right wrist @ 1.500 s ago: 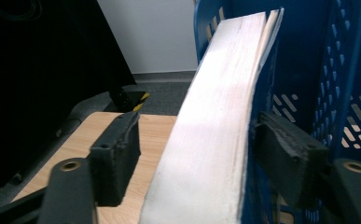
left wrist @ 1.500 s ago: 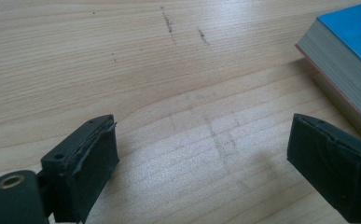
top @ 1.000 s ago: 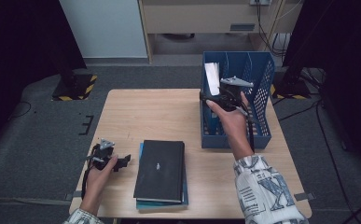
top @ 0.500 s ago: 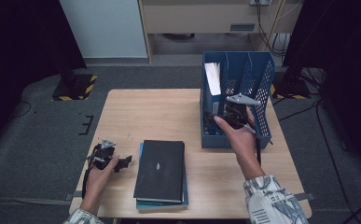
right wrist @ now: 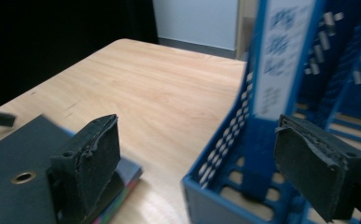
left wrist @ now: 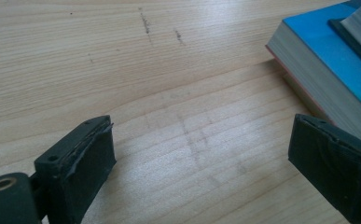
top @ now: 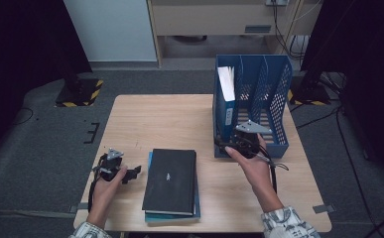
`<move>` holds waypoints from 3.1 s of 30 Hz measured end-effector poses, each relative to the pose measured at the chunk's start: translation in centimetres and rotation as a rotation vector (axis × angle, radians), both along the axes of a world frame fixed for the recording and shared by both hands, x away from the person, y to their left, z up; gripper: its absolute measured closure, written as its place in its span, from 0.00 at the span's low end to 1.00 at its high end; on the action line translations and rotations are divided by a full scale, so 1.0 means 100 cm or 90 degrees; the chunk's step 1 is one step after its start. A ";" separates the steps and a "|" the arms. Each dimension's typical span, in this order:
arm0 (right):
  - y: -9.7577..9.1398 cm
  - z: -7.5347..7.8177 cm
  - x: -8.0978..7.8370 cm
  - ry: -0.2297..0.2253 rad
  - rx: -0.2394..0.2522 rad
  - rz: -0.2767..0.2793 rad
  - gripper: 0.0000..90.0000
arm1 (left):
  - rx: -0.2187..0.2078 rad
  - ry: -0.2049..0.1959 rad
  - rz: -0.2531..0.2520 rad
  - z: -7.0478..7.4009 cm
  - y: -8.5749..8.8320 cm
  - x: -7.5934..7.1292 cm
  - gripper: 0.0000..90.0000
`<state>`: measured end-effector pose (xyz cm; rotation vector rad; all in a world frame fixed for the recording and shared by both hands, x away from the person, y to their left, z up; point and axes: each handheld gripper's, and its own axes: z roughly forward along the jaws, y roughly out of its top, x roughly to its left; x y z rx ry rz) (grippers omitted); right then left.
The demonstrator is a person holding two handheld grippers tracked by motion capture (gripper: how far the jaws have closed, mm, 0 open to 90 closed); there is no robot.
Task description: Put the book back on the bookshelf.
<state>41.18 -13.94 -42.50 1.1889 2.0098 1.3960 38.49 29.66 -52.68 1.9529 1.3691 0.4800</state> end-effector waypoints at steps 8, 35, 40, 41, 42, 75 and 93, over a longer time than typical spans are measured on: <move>0.018 -0.011 -0.017 0.016 -0.008 0.049 0.16 | -0.013 -0.011 -0.004 0.003 -0.003 -0.007 0.08; 0.054 -0.048 -0.040 0.083 -0.016 0.138 0.16 | -0.083 -0.070 -0.041 0.036 -0.020 -0.035 0.17; 0.060 -0.051 -0.044 0.092 -0.020 0.159 0.15 | -0.109 -0.077 -0.080 0.046 -0.028 -0.045 0.25; 0.061 -0.051 -0.045 0.094 -0.019 0.164 0.15 | -0.107 -0.076 -0.088 0.046 -0.031 -0.047 0.27; 0.062 -0.052 -0.046 0.096 -0.020 0.167 0.15 | -0.104 -0.074 -0.095 0.046 -0.033 -0.049 0.29; 0.072 -0.082 -0.043 0.206 0.043 0.229 0.01 | -0.145 -0.039 -0.193 0.040 -0.064 -0.041 0.49; 0.069 -0.087 -0.037 0.235 0.075 0.221 0.00 | -0.135 -0.038 -0.199 0.041 -0.070 -0.036 0.46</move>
